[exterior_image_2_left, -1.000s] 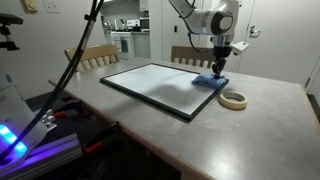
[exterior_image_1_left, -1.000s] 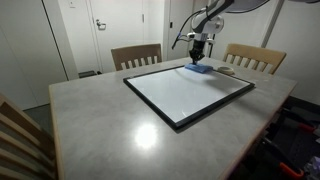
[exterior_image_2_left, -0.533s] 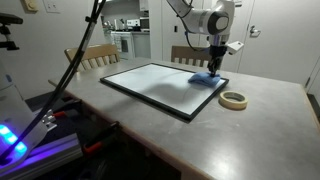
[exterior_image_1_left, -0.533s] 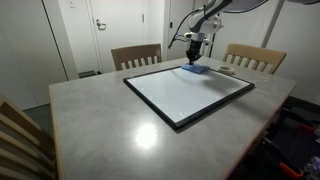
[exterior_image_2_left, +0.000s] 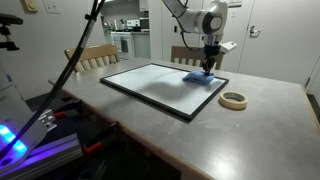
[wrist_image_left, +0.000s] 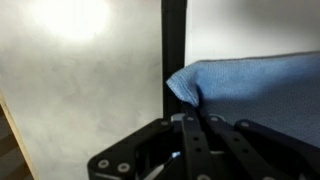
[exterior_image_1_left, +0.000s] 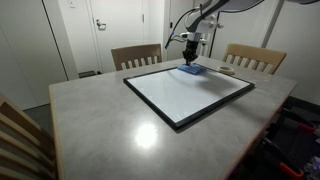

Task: Use the blue cloth to wipe the board

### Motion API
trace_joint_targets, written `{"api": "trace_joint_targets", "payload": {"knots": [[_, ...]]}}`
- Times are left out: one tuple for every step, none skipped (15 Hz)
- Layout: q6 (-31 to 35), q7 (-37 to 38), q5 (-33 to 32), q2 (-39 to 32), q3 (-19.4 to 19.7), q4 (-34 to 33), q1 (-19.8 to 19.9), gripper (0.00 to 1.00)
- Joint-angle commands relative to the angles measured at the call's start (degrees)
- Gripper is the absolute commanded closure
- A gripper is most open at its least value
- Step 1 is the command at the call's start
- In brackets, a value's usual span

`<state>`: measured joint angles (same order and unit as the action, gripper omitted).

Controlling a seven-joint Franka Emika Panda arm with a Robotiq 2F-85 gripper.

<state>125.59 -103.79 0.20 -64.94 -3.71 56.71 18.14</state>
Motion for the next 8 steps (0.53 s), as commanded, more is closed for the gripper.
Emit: {"api": "trace_joint_targets", "payload": {"knots": [[-1.37,0.84,0.52,-0.70,-0.17,-0.22,-1.24,0.99],[-1.40,1.09,0.40,-0.75,-0.13,-0.24,-1.65,0.99],[-1.37,1.26,0.29,-0.80,-0.09,-0.24,-2.00,0.99],[-1.22,1.57,0.15,-0.81,-0.01,-0.12,-2.44,0.99],[-1.10,1.89,0.06,-0.82,0.04,-0.01,-2.83,0.99],[-0.92,2.22,-0.04,-0.80,0.12,0.05,-3.17,0.99],[-0.79,2.53,-0.09,-0.68,0.17,0.26,-3.44,0.99],[-0.73,3.02,-0.16,-0.60,0.28,0.44,-3.67,0.99]]}}
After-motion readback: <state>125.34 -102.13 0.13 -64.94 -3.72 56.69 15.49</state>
